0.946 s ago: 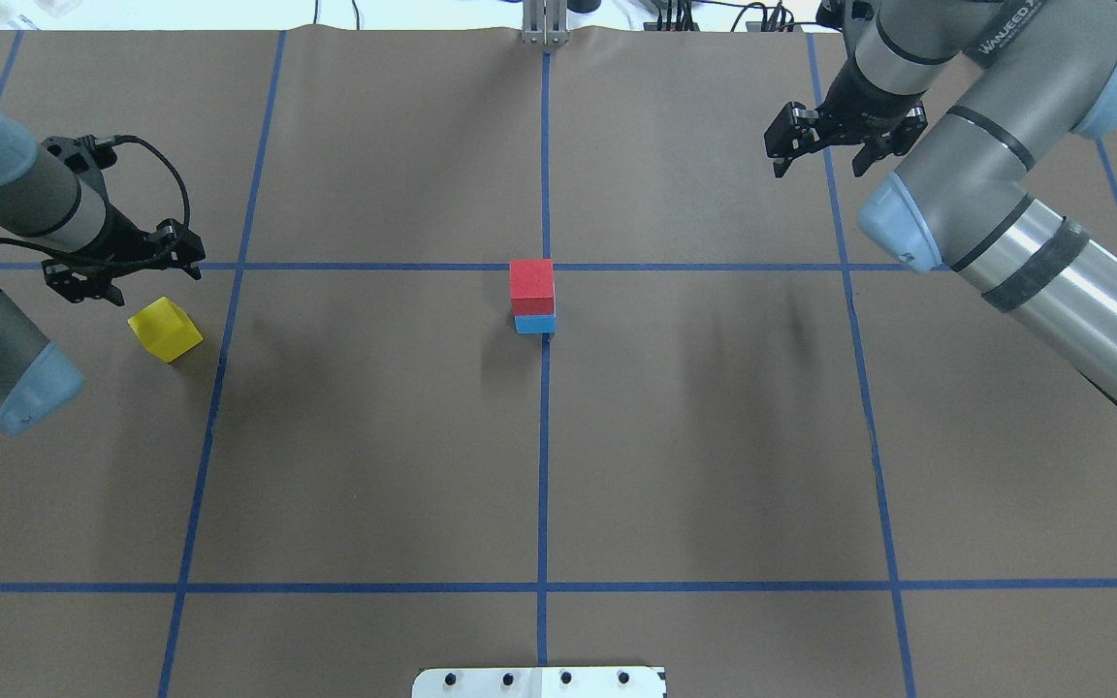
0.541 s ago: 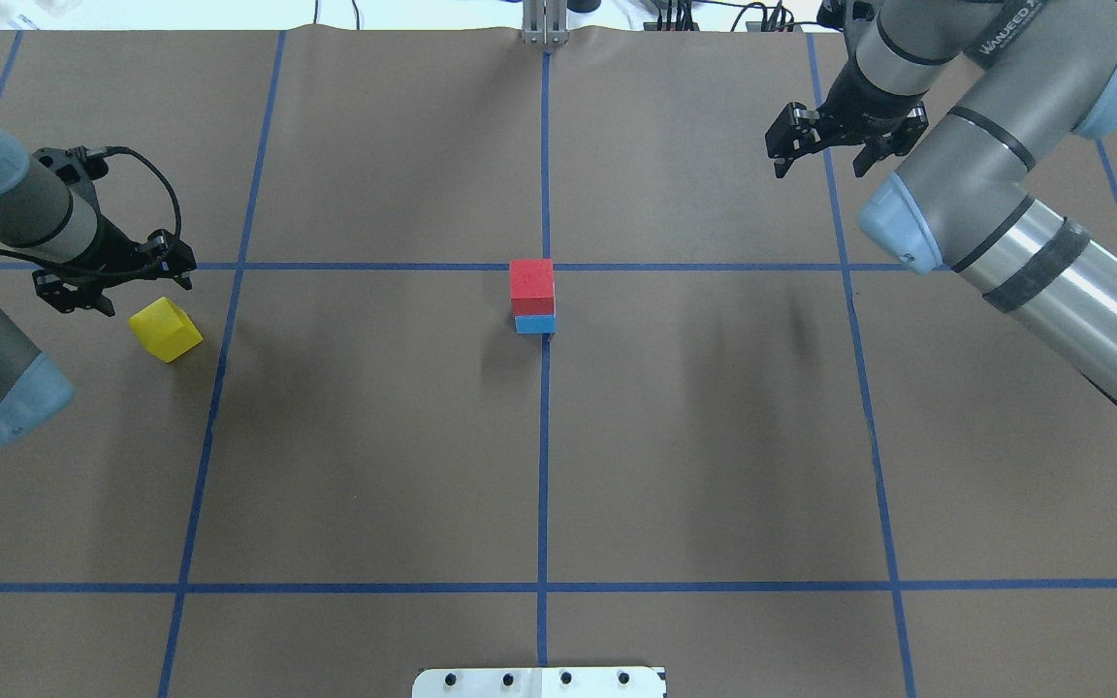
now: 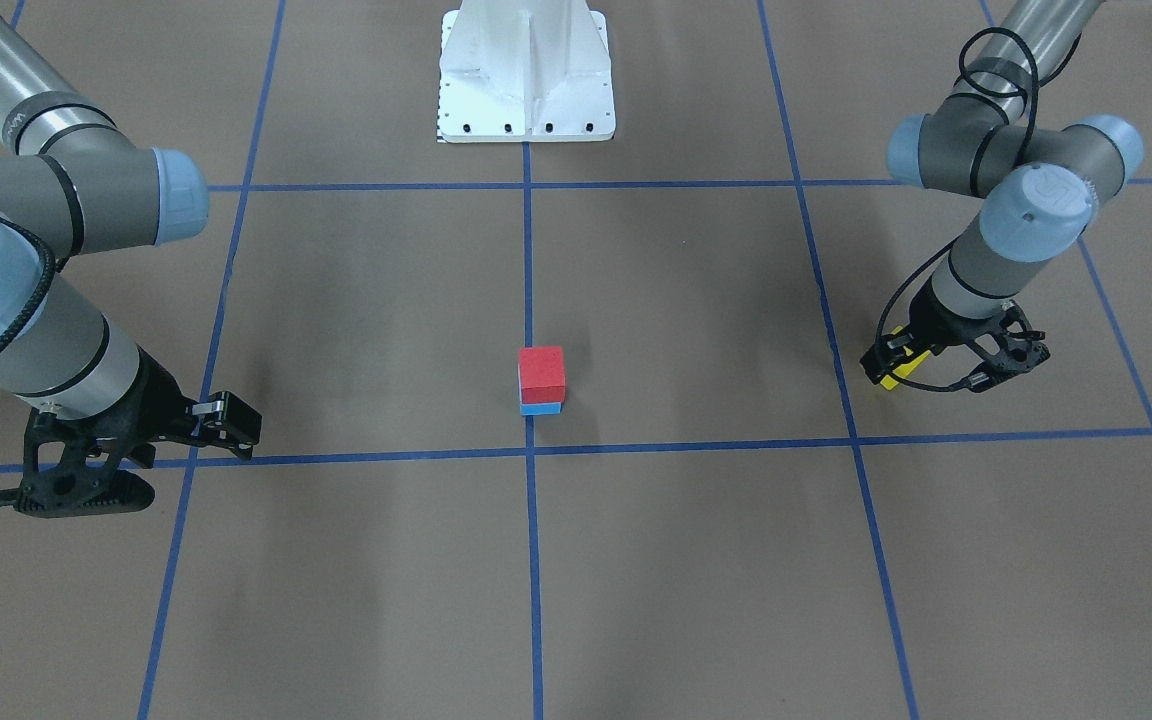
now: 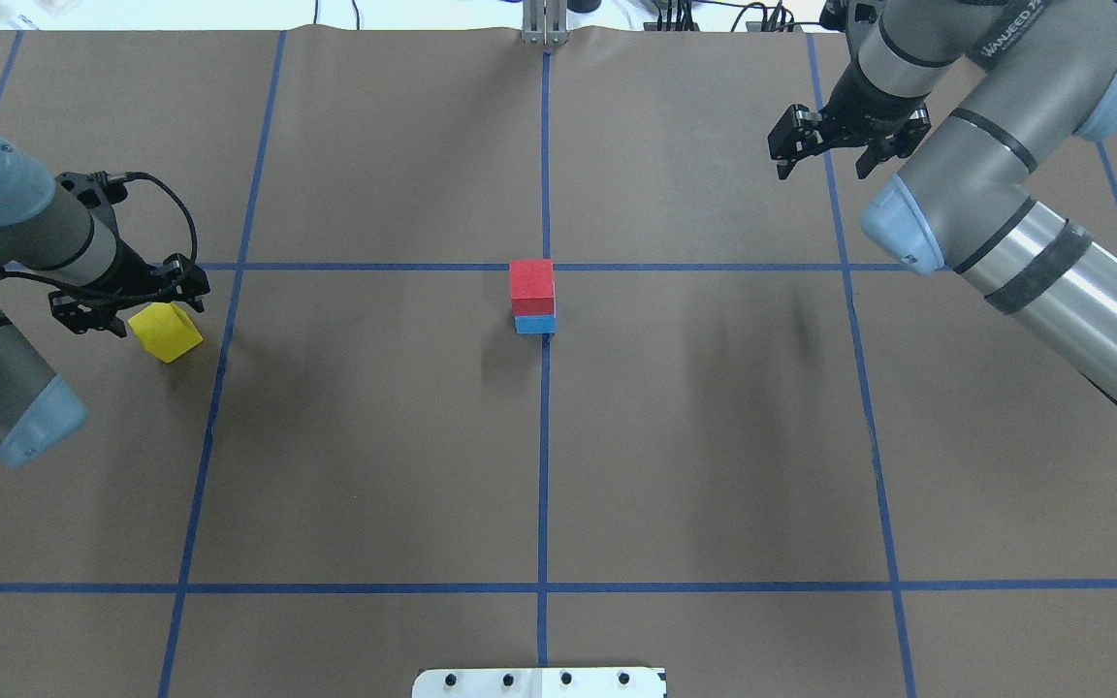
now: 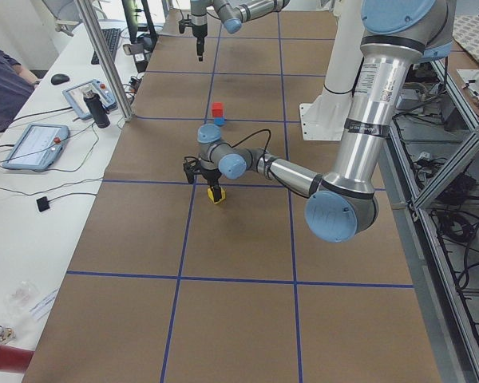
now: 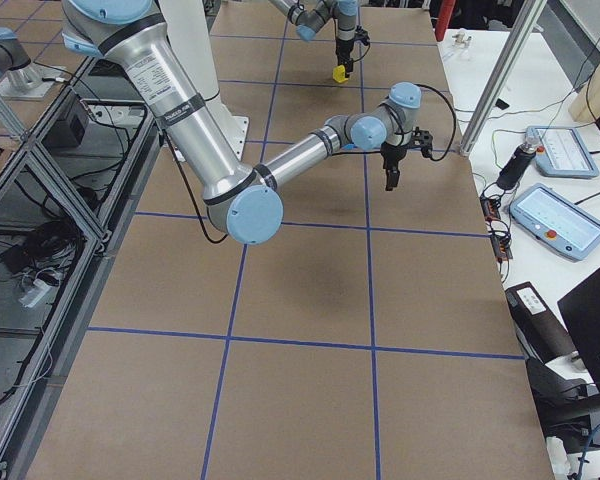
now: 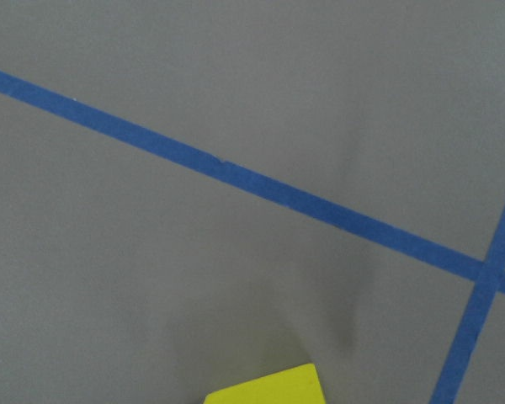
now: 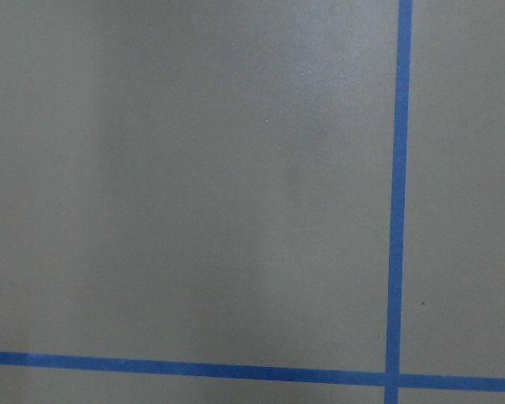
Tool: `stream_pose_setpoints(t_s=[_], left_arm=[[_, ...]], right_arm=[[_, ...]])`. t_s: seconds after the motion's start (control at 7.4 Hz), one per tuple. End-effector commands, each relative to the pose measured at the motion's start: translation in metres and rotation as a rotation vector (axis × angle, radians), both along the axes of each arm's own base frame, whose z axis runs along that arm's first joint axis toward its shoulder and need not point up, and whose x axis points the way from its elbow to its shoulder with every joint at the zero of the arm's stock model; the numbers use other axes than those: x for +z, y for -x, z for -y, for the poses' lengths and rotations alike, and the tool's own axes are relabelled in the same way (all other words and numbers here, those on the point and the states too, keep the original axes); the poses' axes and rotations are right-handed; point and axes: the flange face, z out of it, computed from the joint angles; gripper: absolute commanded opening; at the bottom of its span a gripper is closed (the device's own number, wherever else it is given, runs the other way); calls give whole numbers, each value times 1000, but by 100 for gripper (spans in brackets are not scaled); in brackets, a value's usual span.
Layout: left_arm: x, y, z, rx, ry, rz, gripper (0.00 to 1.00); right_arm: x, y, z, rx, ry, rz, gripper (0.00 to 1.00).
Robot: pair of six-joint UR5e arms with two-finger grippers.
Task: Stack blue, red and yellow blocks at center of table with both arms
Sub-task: 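Move the left gripper back to the yellow cube and grasp it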
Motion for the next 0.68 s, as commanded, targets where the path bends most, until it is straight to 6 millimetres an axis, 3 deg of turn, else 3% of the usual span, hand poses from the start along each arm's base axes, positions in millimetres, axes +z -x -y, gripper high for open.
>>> stream_pose_setpoints(t_s=[0.0, 0.14, 0.27, 0.41, 0.54], left_arm=[[11, -4, -11, 15, 13, 12, 100], [0, -3, -16, 20, -2, -3, 100], [-3, -3, -29, 34, -9, -10, 89], [-5, 4, -40, 38, -10, -12, 7], [-5, 5, -41, 37, -8, -9, 0]], right_arm=[[-2, 0, -1, 0, -3, 2, 99], [0, 0, -1, 1, -2, 0, 99], [-1, 0, -1, 2, -1, 0, 99], [-1, -1, -1, 2, -3, 2, 99], [-1, -1, -1, 2, -1, 1, 99]])
